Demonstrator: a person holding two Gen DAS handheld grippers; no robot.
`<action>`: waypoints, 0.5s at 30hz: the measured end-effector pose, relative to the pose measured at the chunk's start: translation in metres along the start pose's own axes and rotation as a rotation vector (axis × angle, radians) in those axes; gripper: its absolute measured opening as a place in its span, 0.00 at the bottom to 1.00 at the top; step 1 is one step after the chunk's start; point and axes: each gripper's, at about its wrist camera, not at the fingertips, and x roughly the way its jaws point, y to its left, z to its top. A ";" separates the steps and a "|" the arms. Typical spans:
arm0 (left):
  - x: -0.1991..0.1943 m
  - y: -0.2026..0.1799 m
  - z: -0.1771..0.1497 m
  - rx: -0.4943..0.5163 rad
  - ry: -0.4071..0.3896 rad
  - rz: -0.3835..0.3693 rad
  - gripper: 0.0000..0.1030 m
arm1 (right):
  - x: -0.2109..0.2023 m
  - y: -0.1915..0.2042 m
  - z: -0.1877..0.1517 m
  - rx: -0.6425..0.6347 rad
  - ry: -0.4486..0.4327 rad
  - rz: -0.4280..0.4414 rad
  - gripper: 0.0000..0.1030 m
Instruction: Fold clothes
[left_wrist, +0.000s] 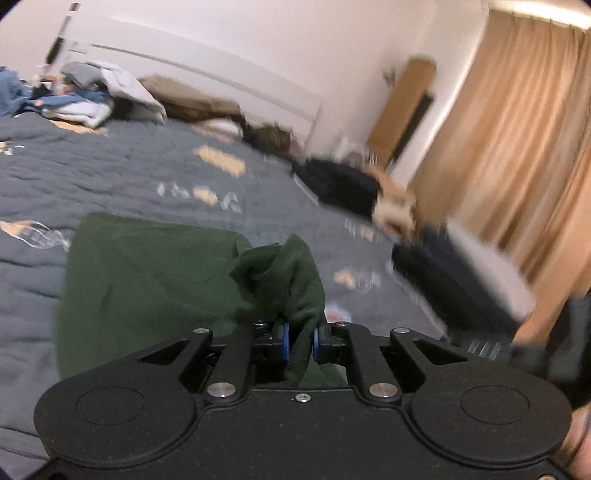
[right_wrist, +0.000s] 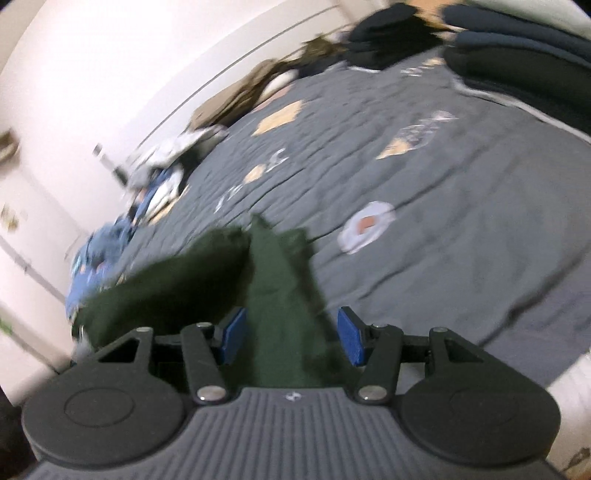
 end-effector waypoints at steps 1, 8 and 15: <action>0.012 -0.009 -0.008 0.049 0.039 0.021 0.10 | -0.001 -0.006 0.002 0.024 -0.006 -0.006 0.53; 0.036 -0.029 -0.050 0.263 0.101 0.085 0.24 | 0.002 -0.022 0.007 0.072 0.006 -0.013 0.53; 0.015 -0.058 -0.064 0.496 0.131 0.004 0.62 | 0.016 0.000 0.002 -0.028 0.066 0.024 0.53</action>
